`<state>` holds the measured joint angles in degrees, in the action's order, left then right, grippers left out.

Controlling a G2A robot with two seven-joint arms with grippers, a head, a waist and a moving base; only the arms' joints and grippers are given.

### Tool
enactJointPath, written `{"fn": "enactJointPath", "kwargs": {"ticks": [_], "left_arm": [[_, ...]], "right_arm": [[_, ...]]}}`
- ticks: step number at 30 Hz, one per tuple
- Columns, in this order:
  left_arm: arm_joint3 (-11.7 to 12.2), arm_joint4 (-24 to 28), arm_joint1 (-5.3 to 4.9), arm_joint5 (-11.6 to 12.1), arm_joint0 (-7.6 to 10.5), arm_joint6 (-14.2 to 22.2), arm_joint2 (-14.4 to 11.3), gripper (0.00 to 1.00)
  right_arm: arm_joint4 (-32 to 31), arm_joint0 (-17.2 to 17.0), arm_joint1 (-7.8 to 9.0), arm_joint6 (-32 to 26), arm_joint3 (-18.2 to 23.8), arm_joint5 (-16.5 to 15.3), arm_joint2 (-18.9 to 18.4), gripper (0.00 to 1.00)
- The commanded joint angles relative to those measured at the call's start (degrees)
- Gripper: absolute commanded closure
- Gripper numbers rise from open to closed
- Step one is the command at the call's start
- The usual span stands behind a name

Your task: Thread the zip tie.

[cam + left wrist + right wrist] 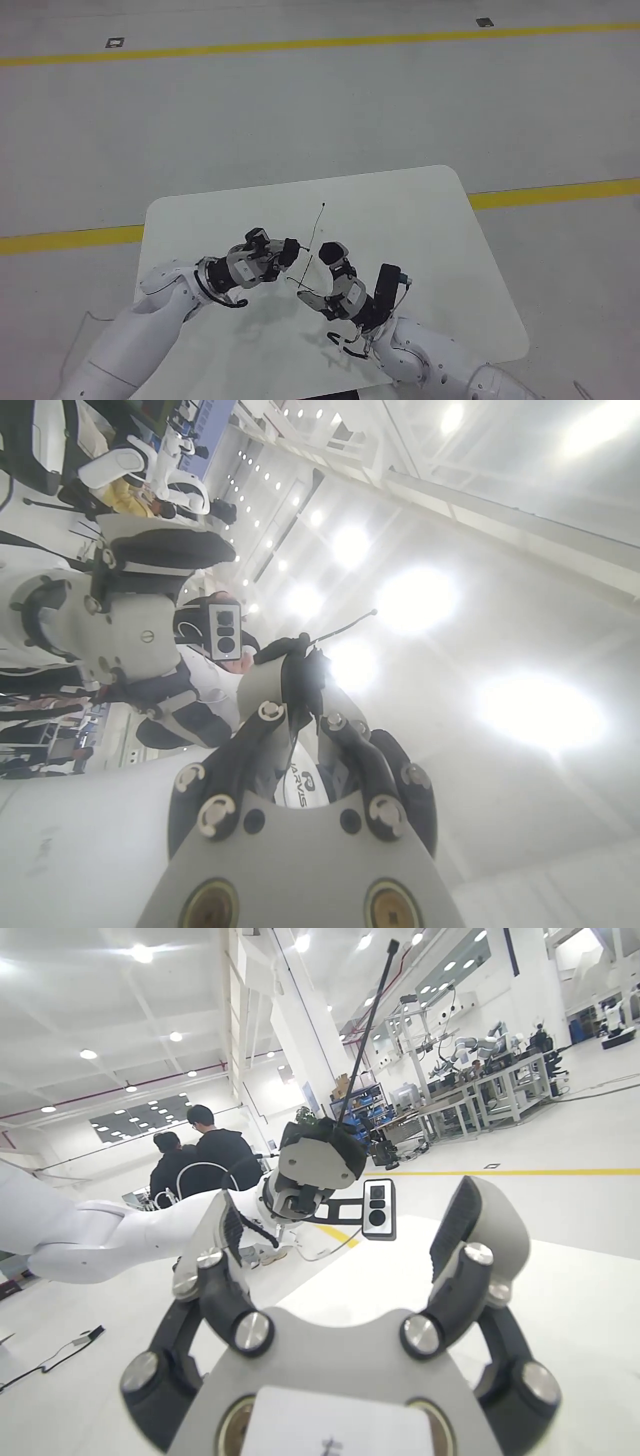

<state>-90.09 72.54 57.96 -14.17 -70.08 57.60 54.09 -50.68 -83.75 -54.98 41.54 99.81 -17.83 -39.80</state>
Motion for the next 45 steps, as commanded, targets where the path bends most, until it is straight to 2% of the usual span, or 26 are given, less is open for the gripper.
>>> {"fn": "enactJointPath", "kwargs": {"ticks": [1,2,3,6,8,11,13,18,21,22,23,24,27,30,45], "left_arm": [[0.0,0.0,0.01,0.1,-0.12,-0.2,0.0,1.0],[-0.5,0.1,0.02,0.8,-0.76,-0.7,0.0,1.0],[-1.3,0.6,-0.09,1.5,-2.25,-0.2,0.3,1.0],[-3.3,1.8,-0.55,2.4,-5.23,1.1,2.0,1.0],[-4.1,3.1,-0.59,2.7,-6.37,1.6,2.5,1.0],[-4.4,4.4,-0.47,3.6,-7.28,2.7,2.8,1.0],[-4.0,5.2,-0.24,3.9,-7.16,2.9,2.4,1.0],[-3.9,7.6,0.23,6.2,-8.19,4.6,2.3,1.0],[-2.1,10.0,1.19,6.7,-5.3,3.6,1.2,1.0],[-0.5,11.2,1.4,6.2,-2.77,3.1,2.1,1.0],[3.3,13.8,1.74,2.7,3.18,1.6,3.7,1.0],[7.5,15.4,2.45,-0.4,7.7,2.0,2.7,1.0],[13.0,16.6,4.11,0.7,11.54,5.4,-0.5,1.0],[15.6,16.5,4.87,1.5,13.02,6.8,-1.5,1.0],[15.6,16.5,4.87,1.5,13.02,6.8,-1.5,1.0]], "right_arm": [[0.3,-0.1,-0.02,-0.3,-0.1,-0.2,0.0,0.0],[1.5,-0.2,-0.13,-0.8,-0.3,-1.0,-0.1,0.0],[3.6,-0.3,-0.28,0.2,-0.3,-1.6,0.0,0.0],[8.2,0.7,-0.25,1.7,0.0,-1.6,2.7,0.0],[10.8,2.6,0.09,3.2,0.0,-1.6,5.4,0.0],[14.0,5.7,0.88,6.5,-0.2,-1.6,9.7,0.0],[15.7,7.7,1.42,7.9,0.0,-1.6,12.6,0.0],[19.6,14.6,2.82,12.5,0.3,-1.6,22.2,0.0],[21.5,19.1,3.41,16.1,0.5,-1.6,28.6,0.0],[22.1,20.3,3.54,17.2,0.4,-1.6,30.1,0.0],[22.7,20.5,3.58,17.3,1.0,-1.6,30.1,0.0],[23.6,20.5,3.61,16.8,1.5,-1.6,30.1,0.0],[26.1,20.5,3.54,15.6,3.0,-1.6,30.1,0.0],[28.1,20.8,3.49,15.0,3.5,-1.6,30.1,0.0],[28.6,21.0,3.49,14.3,3.6,-1.6,30.1,0.0]]}}
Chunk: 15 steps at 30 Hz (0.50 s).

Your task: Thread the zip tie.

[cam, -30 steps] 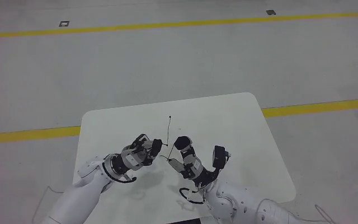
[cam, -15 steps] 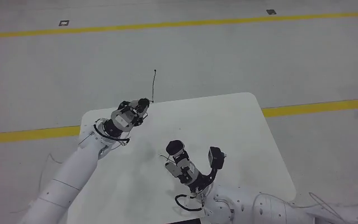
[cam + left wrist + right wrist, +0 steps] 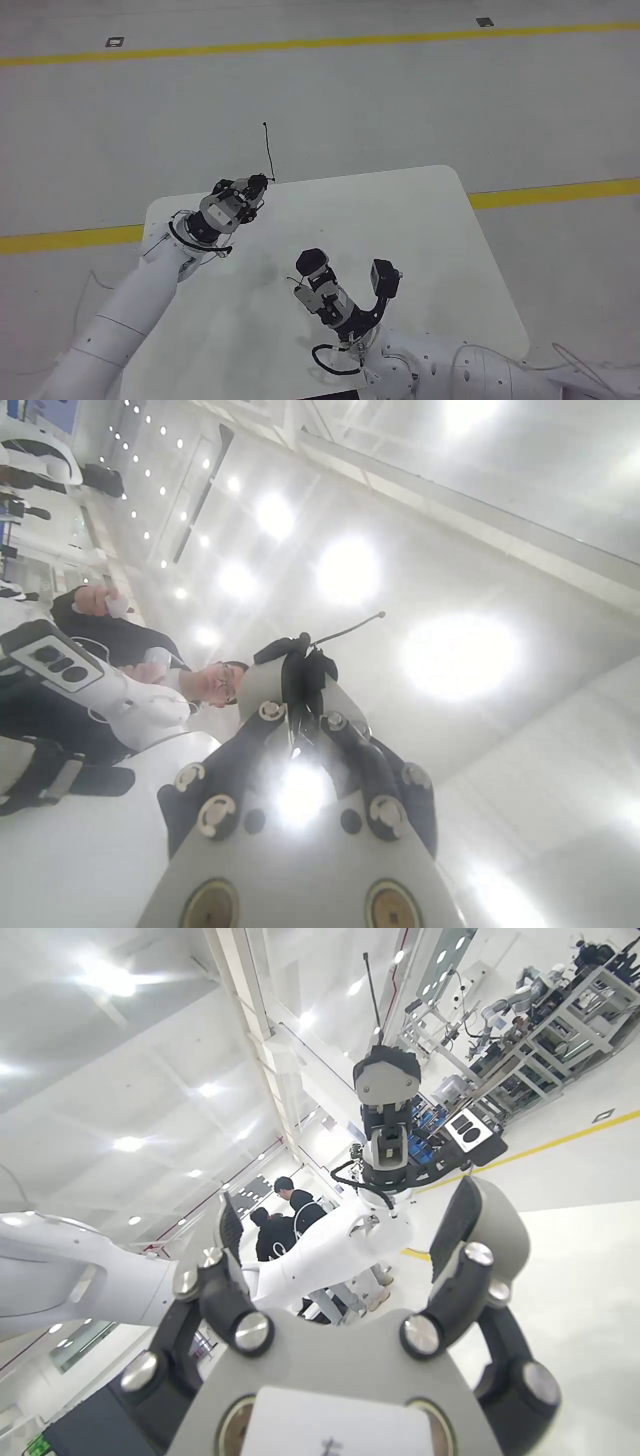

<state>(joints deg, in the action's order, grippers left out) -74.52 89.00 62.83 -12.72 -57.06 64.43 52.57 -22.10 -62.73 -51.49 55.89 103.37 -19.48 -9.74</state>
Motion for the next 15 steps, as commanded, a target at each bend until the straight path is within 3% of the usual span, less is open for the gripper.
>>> {"fn": "enactJointPath", "kwargs": {"ticks": [1,8,15], "left_arm": [[0.0,0.0,0.0,0.0,0.0,0.0,0.0,1.0],[0.0,0.0,0.0,0.0,0.0,0.0,0.0,1.0],[0.0,0.0,0.0,0.0,0.0,0.0,0.0,1.0]], "right_arm": [[0.0,0.0,0.0,0.0,0.0,0.0,0.0,0.0],[0.0,0.0,0.0,0.0,0.0,0.0,0.0,0.0],[6.9,-1.2,-0.32,-3.5,4.6,0.0,-2.7,0.0]]}}
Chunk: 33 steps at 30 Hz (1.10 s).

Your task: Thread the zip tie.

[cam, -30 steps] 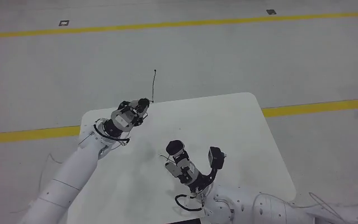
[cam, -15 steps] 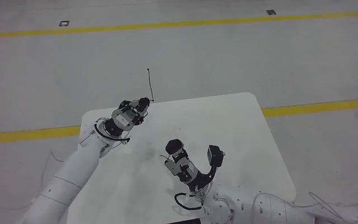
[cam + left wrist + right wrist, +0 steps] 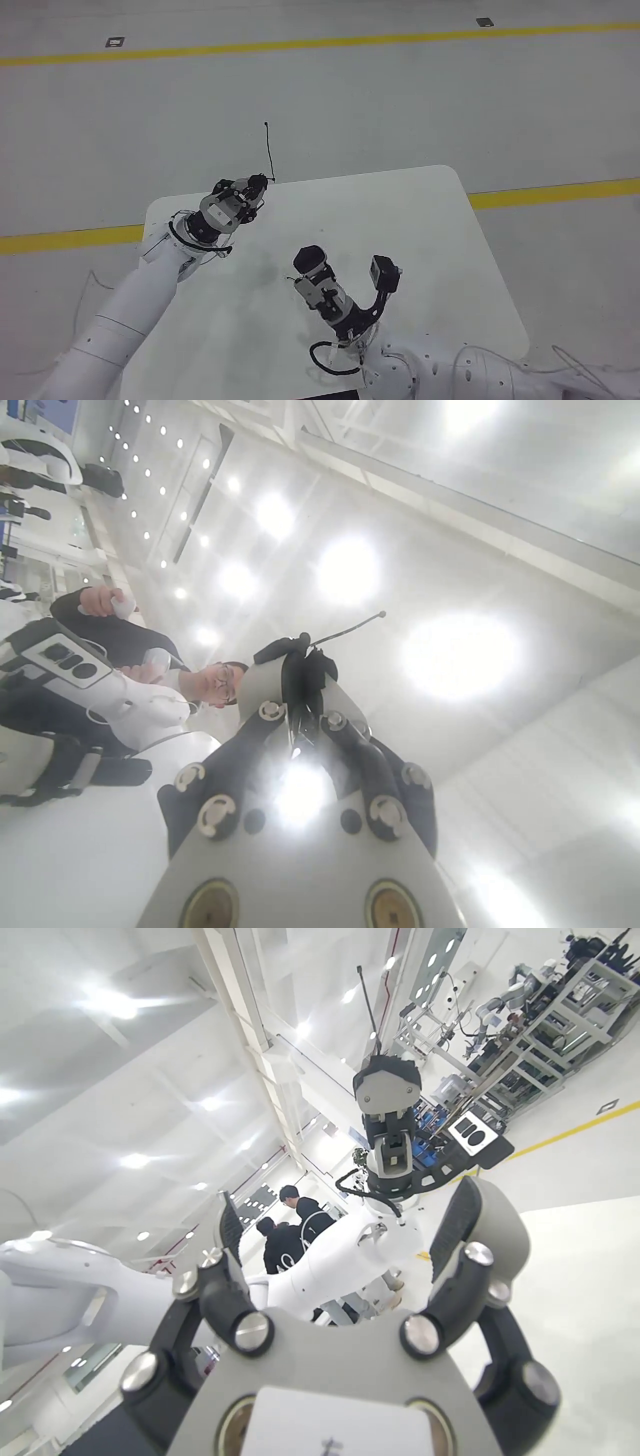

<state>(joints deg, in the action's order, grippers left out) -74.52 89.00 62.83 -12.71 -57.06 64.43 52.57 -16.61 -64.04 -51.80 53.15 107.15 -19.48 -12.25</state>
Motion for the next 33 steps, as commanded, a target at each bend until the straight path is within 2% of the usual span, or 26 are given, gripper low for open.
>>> {"fn": "enactJointPath", "kwargs": {"ticks": [1,6,11,17,24,33], "left_arm": [[0.0,0.0,0.0,0.0,0.0,0.0,0.0,1.0],[0.0,0.0,0.0,0.0,0.0,0.0,0.0,1.0],[0.0,0.0,0.0,0.0,0.0,0.0,0.0,1.0],[0.0,0.0,0.0,0.0,0.0,0.0,0.0,1.0],[0.0,0.0,0.0,0.0,0.0,0.0,0.0,1.0],[0.0,0.0,0.0,0.0,0.0,0.0,0.0,1.0]], "right_arm": [[2.7,0.4,0.05,-1.4,1.1,0.0,-0.7,0.0],[10.5,1.5,0.04,-7.2,4.1,0.0,-1.8,0.0],[18.8,1.0,-0.15,-13.3,4.9,0.0,-5.2,0.0],[24.2,-3.7,-0.7,-20.0,4.8,0.0,-13.4,0.0],[29.3,-11.4,-2.24,-28.9,5.2,0.0,-24.8,0.0],[29.5,-11.8,-2.34,-29.3,5.2,0.0,-25.3,0.0]]}}
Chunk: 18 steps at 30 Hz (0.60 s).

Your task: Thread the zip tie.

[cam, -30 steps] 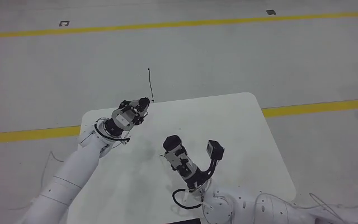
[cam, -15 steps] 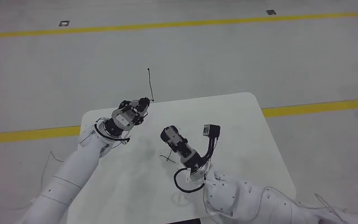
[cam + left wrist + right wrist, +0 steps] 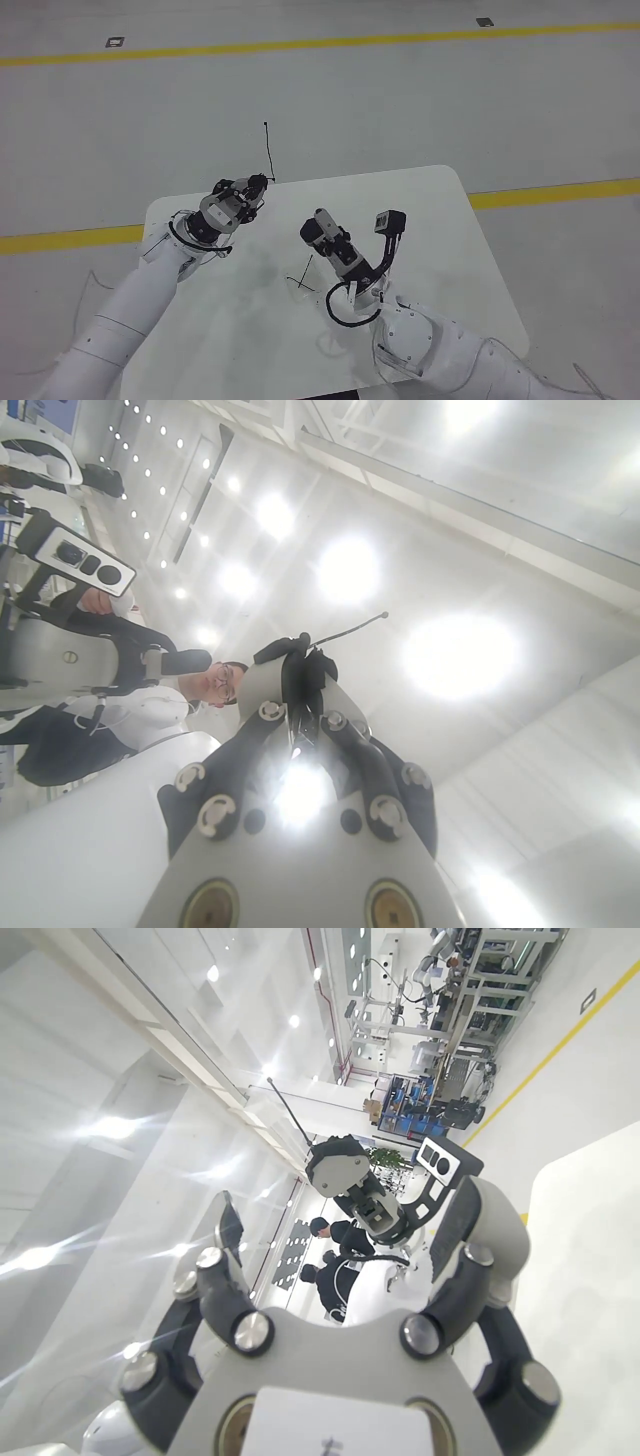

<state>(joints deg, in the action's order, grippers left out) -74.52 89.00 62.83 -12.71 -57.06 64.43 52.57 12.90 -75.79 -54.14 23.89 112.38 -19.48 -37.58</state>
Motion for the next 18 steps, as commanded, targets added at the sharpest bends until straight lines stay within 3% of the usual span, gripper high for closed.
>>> {"fn": "enactJointPath", "kwargs": {"ticks": [1,5,12,16,18], "left_arm": [[0.0,0.0,0.0,0.0,0.0,0.0,0.0,1.0],[0.0,0.0,0.0,0.0,0.0,0.0,0.0,1.0],[0.0,0.0,0.0,0.0,0.0,0.0,0.0,1.0],[0.0,0.0,0.0,0.0,0.0,0.0,0.0,1.0],[0.0,0.0,0.0,0.0,0.0,0.0,0.0,1.0]], "right_arm": [[0.0,0.0,0.0,0.0,0.0,0.0,0.0,0.0],[5.6,-1.0,-0.24,-3.7,1.0,0.0,-2.1,0.0],[21.8,-6.2,-0.46,-25.5,0.9,0.0,-13.3,0.0],[30.3,-9.0,-1.24,-41.5,-2.2,0.0,-19.3,0.0],[30.3,-9.0,-1.24,-41.5,-2.2,0.0,-19.3,0.0]]}}
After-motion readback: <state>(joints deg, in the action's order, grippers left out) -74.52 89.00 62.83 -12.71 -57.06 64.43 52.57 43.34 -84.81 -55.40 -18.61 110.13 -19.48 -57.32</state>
